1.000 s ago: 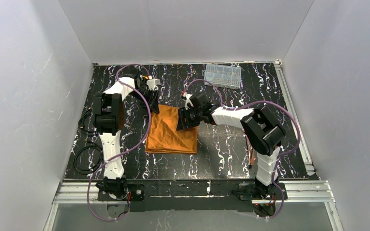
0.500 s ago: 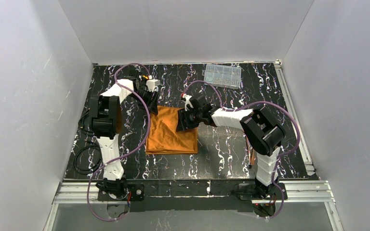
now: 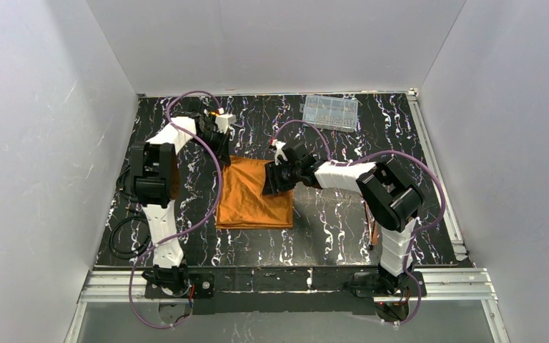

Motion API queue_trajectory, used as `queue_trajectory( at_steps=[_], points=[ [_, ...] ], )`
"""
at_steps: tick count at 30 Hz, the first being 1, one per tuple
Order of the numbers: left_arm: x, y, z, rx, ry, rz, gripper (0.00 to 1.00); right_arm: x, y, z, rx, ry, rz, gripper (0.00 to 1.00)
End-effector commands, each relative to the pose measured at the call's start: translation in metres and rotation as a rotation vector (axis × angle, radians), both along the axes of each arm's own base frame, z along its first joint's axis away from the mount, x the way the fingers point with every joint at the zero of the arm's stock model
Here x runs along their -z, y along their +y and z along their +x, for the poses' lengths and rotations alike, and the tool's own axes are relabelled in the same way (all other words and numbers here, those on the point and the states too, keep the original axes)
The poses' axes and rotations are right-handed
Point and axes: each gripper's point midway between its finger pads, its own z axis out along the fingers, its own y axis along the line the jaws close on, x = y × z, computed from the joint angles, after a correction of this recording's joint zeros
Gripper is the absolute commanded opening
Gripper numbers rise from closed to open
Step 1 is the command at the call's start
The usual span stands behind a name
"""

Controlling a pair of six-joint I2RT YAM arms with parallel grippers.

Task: Fold the napkin into a case and place the utensils inside
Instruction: Pick up the lower triangle-folded napkin from the center of the board.

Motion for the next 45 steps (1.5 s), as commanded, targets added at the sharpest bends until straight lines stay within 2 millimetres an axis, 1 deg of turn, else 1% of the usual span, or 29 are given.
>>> queue_trajectory(
  at_steps=[1,4,7,10,12,14,16,19,21,23,25,26,27,29,30,32,35,38,41,45],
  points=[
    [-0.018,-0.004,0.000,0.022,-0.027,-0.062,0.00,0.017,-0.014,-0.013,0.007,0.039,-0.061,0.53],
    [-0.028,-0.010,-0.006,0.055,-0.055,-0.101,0.00,0.017,-0.014,-0.013,0.010,0.041,-0.059,0.53],
    [-0.036,-0.010,-0.010,0.094,-0.101,-0.111,0.00,0.018,-0.014,-0.013,0.015,0.046,-0.060,0.52],
    [-0.042,-0.012,-0.020,0.134,-0.129,-0.125,0.00,0.019,-0.015,-0.013,0.025,0.047,-0.061,0.52],
    [-0.045,-0.015,-0.032,0.165,-0.136,-0.148,0.00,0.016,-0.014,-0.010,0.035,0.040,-0.054,0.52],
    [-0.051,-0.019,-0.043,0.209,-0.168,-0.171,0.00,0.007,-0.012,-0.007,0.048,0.028,-0.033,0.52],
    [-0.053,-0.021,-0.054,0.254,-0.217,-0.181,0.00,-0.008,-0.007,-0.002,0.060,0.010,-0.002,0.53],
    [-0.056,-0.022,-0.067,0.335,-0.346,-0.172,0.00,-0.033,0.000,0.006,0.084,0.001,0.067,0.57],
    [-0.052,-0.021,-0.078,0.422,-0.435,-0.120,0.00,-0.044,0.003,0.009,0.100,0.001,0.099,0.58],
    [-0.044,-0.019,-0.089,0.498,-0.496,-0.068,0.00,-0.053,0.004,0.009,0.111,0.003,0.135,0.59],
    [-0.039,-0.017,-0.094,0.545,-0.543,-0.035,0.00,-0.059,0.002,0.006,0.123,0.010,0.168,0.60],
    [-0.038,-0.017,-0.097,0.563,-0.557,-0.029,0.00,-0.064,-0.001,0.005,0.136,0.010,0.183,0.61],
    [-0.035,-0.016,-0.100,0.581,-0.564,-0.025,0.00,-0.065,-0.005,0.004,0.151,0.021,0.190,0.62],
    [-0.031,-0.015,-0.104,0.608,-0.585,-0.016,0.00,-0.064,-0.015,0.002,0.194,0.053,0.217,0.67],
    [-0.027,-0.015,-0.108,0.626,-0.595,-0.011,0.00,-0.067,-0.018,0.003,0.216,0.068,0.242,0.70],
    [-0.024,-0.015,-0.112,0.668,-0.631,0.002,0.00,-0.072,-0.023,0.008,0.264,0.082,0.261,0.72],
    [-0.020,-0.016,-0.120,0.749,-0.677,0.030,0.00,-0.075,-0.025,0.015,0.318,0.105,0.239,0.75],
    [-0.017,-0.016,-0.132,0.845,-0.716,0.052,0.00,-0.077,-0.025,0.022,0.364,0.131,0.214,0.76],
    [-0.012,-0.013,-0.142,0.945,-0.742,0.077,0.00,-0.071,-0.027,0.026,0.397,0.158,0.170,0.76],
    [-0.004,-0.010,-0.151,1.020,-0.759,0.100,0.00,-0.058,-0.028,0.028,0.423,0.192,0.134,0.77]
  ],
)
